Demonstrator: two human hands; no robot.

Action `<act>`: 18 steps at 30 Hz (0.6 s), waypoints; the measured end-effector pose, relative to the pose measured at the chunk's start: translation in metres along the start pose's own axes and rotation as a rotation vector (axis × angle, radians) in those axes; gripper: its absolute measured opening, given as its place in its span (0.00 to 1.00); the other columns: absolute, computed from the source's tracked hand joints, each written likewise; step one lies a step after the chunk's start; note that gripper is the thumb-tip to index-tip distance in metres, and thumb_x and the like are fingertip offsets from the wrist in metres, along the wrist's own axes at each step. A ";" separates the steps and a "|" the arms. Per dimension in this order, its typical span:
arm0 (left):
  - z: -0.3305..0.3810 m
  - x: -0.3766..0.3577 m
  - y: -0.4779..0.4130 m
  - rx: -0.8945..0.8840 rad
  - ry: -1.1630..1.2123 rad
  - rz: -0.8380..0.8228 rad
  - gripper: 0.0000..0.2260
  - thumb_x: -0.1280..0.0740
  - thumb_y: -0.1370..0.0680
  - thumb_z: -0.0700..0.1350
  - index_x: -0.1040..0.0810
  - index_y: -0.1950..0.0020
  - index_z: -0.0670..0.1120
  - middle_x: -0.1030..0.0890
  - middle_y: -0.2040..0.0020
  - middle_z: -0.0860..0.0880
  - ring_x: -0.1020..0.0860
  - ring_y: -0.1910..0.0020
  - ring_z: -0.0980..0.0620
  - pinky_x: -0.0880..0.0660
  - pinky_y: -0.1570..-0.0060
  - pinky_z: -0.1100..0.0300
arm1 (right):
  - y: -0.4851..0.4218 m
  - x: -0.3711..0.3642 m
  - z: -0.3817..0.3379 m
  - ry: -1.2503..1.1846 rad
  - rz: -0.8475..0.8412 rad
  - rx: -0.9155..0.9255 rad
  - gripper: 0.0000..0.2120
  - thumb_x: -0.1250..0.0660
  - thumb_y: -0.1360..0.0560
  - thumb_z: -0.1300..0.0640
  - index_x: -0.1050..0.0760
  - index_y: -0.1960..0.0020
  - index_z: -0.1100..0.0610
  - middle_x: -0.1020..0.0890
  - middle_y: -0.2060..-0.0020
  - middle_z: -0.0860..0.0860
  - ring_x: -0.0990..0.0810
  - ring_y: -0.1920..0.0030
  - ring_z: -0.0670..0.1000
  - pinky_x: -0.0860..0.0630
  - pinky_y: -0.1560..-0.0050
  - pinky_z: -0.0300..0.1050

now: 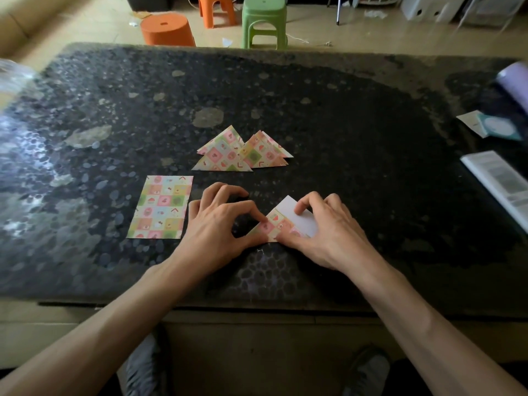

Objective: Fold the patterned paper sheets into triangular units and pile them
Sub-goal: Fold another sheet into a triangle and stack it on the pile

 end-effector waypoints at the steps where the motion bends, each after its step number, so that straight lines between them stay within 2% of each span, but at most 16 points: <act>1: -0.003 0.003 -0.001 0.006 0.005 -0.029 0.15 0.33 0.30 0.71 0.19 0.46 0.69 0.33 0.31 0.61 0.45 0.24 0.54 0.41 0.33 0.48 | -0.001 0.001 0.000 -0.006 -0.016 -0.011 0.29 0.27 0.30 0.31 0.35 0.37 0.39 0.35 0.38 0.46 0.30 0.34 0.50 0.31 0.45 0.46; 4: -0.012 0.012 -0.001 -0.005 0.014 -0.111 0.13 0.30 0.28 0.67 0.21 0.44 0.75 0.37 0.27 0.59 0.49 0.22 0.52 0.44 0.29 0.45 | -0.004 0.004 0.000 -0.032 -0.047 -0.029 0.28 0.24 0.30 0.34 0.33 0.37 0.39 0.34 0.36 0.46 0.30 0.35 0.49 0.29 0.45 0.46; 7: -0.018 0.015 -0.002 -0.037 0.020 -0.184 0.15 0.30 0.26 0.65 0.25 0.41 0.79 0.44 0.21 0.60 0.58 0.19 0.51 0.50 0.25 0.40 | -0.005 0.010 0.003 -0.073 -0.065 -0.034 0.25 0.22 0.30 0.40 0.31 0.40 0.39 0.33 0.40 0.45 0.28 0.40 0.48 0.25 0.42 0.48; 11: -0.022 0.017 -0.004 -0.058 0.000 -0.263 0.19 0.29 0.24 0.61 0.30 0.39 0.83 0.50 0.19 0.61 0.65 0.19 0.53 0.55 0.24 0.36 | -0.010 0.017 0.009 -0.086 -0.086 -0.025 0.22 0.20 0.29 0.47 0.28 0.43 0.39 0.29 0.47 0.43 0.26 0.53 0.45 0.27 0.51 0.43; 16: -0.023 0.020 -0.006 -0.123 -0.024 -0.280 0.23 0.28 0.23 0.58 0.32 0.37 0.83 0.48 0.19 0.60 0.63 0.19 0.53 0.54 0.24 0.39 | -0.014 0.025 0.018 -0.171 -0.162 0.018 0.23 0.22 0.27 0.62 0.24 0.41 0.41 0.24 0.49 0.46 0.22 0.58 0.45 0.26 0.58 0.39; 18: -0.023 0.021 -0.007 -0.151 -0.033 -0.269 0.25 0.27 0.23 0.56 0.31 0.36 0.81 0.44 0.20 0.60 0.60 0.18 0.54 0.53 0.23 0.40 | -0.014 0.029 0.022 -0.248 -0.136 0.037 0.22 0.23 0.27 0.63 0.23 0.40 0.42 0.21 0.50 0.47 0.20 0.59 0.46 0.23 0.57 0.41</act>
Point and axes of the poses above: each hand's wrist, its own y-axis away from the middle knuckle, its own x-axis out of the back of the hand, z = x × y, the point moved 3 cm from there along -y, towards the middle knuckle
